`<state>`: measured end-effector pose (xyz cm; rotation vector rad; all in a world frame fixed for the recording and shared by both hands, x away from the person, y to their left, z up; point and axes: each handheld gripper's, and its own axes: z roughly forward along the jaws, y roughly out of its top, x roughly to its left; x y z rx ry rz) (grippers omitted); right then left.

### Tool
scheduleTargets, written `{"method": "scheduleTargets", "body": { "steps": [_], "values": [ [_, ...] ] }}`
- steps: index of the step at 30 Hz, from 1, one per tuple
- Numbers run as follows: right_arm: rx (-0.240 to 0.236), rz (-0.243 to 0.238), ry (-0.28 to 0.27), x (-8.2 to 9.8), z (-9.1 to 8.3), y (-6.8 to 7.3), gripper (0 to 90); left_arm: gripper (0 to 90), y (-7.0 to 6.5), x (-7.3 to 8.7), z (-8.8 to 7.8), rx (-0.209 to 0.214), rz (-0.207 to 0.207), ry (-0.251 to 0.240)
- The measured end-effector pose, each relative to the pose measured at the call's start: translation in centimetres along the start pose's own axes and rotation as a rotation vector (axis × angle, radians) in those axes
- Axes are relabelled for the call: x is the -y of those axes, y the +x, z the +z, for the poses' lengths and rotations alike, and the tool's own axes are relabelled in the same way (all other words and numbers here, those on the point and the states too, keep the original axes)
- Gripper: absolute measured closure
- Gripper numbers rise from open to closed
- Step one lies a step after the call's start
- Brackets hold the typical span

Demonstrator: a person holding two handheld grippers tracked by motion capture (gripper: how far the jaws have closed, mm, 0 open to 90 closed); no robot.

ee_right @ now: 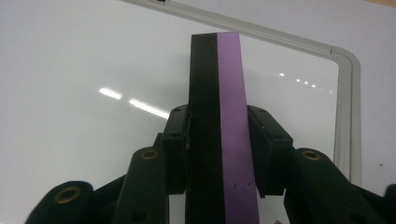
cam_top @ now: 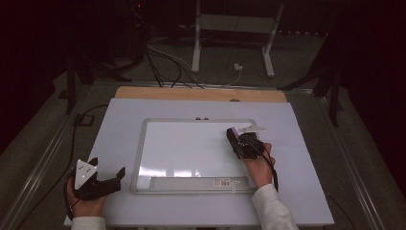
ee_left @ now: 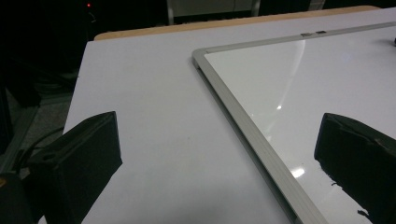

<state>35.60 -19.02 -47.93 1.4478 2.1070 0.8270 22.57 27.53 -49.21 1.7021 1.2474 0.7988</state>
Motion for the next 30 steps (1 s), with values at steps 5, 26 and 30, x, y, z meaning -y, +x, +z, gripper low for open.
{"method": "scheduleTargets", "body": {
  "steps": [5,26,30],
  "values": [
    [0.017,0.005,-0.016,0.1,-0.6,0.2,63.3,1.5,0.0,0.0,0.0,-0.001,-0.002,-0.001],
    [0.029,0.06,-0.06,2.5,-5.3,-0.7,63.2,1.5,-0.1,-0.1,0.0,0.0,0.003,-0.002],
    [0.044,0.065,-0.062,3.0,-6.1,-0.9,63.0,1.5,0.0,0.0,0.0,-0.002,-0.002,-0.005]
  ]
}}
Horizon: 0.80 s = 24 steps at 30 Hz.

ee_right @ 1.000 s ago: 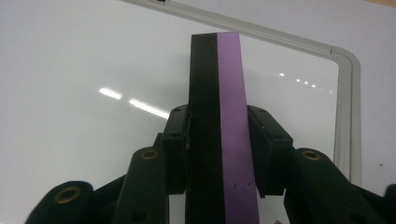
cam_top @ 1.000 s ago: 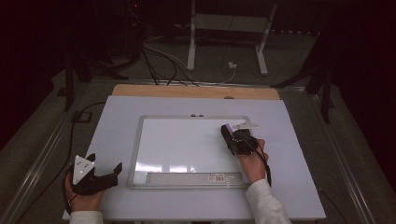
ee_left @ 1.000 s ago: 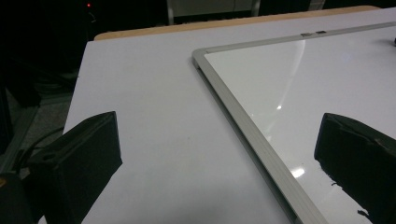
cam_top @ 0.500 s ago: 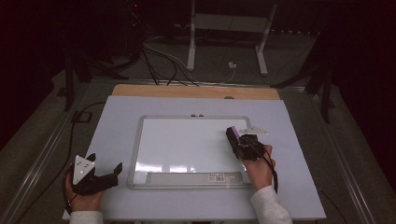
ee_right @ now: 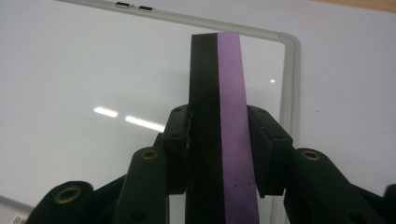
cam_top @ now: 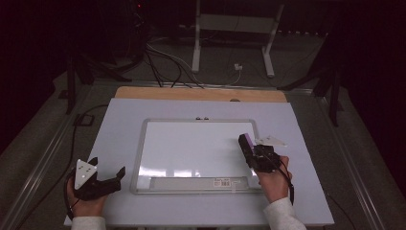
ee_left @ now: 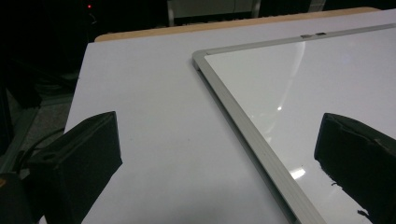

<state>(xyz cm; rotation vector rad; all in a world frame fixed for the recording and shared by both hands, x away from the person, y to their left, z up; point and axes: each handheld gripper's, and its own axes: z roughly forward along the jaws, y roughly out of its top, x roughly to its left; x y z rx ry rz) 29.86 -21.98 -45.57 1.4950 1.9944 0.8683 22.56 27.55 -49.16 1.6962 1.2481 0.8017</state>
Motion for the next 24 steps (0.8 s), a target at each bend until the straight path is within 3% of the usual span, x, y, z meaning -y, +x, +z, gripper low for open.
{"method": "scheduleTargets", "body": {
  "steps": [11,24],
  "values": [
    [0.033,0.037,0.027,1.9,-1.0,-0.7,62.8,1.5,-0.1,0.0,0.0,-0.001,0.005,0.001],
    [0.035,0.084,0.062,3.6,-0.7,-0.6,62.5,1.5,-0.2,0.0,0.0,-0.001,0.005,0.003]
  ]
}}
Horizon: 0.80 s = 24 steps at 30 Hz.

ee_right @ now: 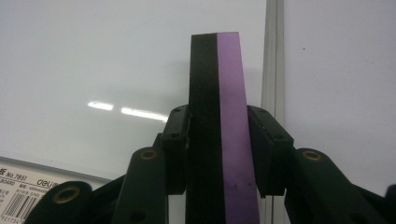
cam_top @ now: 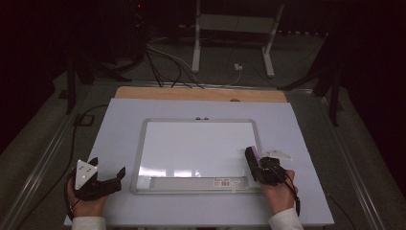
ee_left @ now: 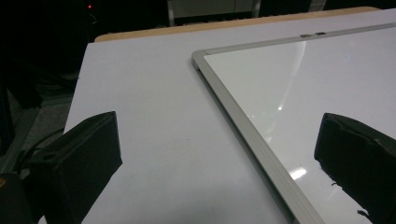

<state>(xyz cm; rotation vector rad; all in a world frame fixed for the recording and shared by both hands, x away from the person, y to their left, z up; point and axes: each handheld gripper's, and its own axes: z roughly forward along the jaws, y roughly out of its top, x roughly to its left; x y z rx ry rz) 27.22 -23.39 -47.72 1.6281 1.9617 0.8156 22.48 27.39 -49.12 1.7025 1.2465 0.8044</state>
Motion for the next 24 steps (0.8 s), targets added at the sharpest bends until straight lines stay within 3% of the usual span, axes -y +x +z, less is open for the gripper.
{"method": "scheduleTargets", "body": {
  "steps": [5,12,18,24],
  "values": [
    [-0.002,0.021,0.012,0.1,0.0,0.0,61.2,1.5,0.0,0.0,0.0,0.001,0.0,0.0],
    [-0.026,0.041,0.003,0.0,-0.1,0.1,51.5,1.5,0.0,0.0,0.0,0.001,0.001,0.0],
    [-0.034,0.004,-0.048,-0.6,-0.4,-0.2,37.5,1.5,0.0,0.0,0.0,0.0,0.001,0.0],
    [-0.072,0.014,-0.084,-1.3,-0.7,-0.9,23.0,1.5,-0.1,0.0,0.1,0.0,0.001,0.001]
  ]
}}
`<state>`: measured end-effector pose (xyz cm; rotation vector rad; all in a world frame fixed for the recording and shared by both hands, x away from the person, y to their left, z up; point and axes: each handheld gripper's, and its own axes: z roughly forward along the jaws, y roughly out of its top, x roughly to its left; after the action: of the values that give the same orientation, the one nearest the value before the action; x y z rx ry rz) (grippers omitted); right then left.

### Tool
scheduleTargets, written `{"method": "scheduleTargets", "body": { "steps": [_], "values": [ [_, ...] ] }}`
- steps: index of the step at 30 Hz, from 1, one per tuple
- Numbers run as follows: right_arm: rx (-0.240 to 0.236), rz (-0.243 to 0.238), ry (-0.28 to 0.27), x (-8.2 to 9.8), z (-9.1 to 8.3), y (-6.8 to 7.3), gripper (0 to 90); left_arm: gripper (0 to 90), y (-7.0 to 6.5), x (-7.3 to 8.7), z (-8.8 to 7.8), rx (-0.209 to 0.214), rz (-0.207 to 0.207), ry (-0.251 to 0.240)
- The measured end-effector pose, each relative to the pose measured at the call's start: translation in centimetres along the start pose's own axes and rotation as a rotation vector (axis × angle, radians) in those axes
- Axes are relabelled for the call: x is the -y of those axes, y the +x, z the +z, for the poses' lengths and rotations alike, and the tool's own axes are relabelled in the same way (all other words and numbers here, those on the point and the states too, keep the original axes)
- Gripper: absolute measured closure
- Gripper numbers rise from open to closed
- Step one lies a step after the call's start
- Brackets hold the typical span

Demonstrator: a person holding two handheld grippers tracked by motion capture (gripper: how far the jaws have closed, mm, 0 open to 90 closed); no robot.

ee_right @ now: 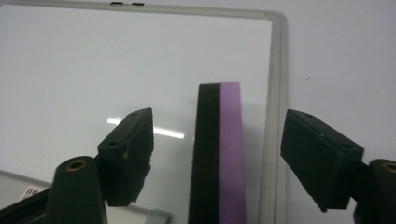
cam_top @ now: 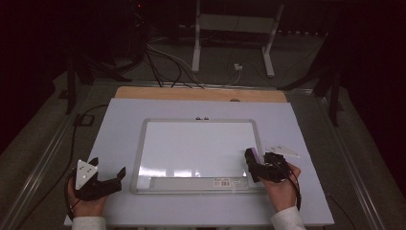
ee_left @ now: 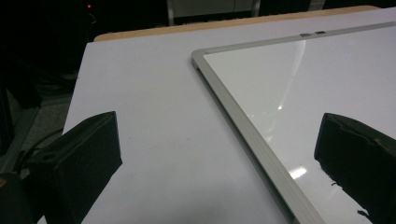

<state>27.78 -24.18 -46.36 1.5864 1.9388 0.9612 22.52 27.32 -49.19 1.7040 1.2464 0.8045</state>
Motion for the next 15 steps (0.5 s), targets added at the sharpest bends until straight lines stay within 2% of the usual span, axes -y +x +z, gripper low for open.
{"method": "scheduleTargets", "body": {
  "steps": [9,11,15],
  "values": [
    [-0.02,-0.07,-0.071,-0.3,-0.3,-0.4,8.0,1.5,0.0,0.0,0.0,0.003,0.0,-0.002],
    [-0.021,-0.079,-0.098,-0.3,-0.5,-0.6,5.3,1.5,0.0,0.0,0.0,0.002,-0.001,-0.002],
    [-0.025,-0.077,-0.112,-0.3,-0.8,-1.2,3.9,1.5,0.0,0.0,0.0,0.002,-0.001,-0.003]
  ]
}}
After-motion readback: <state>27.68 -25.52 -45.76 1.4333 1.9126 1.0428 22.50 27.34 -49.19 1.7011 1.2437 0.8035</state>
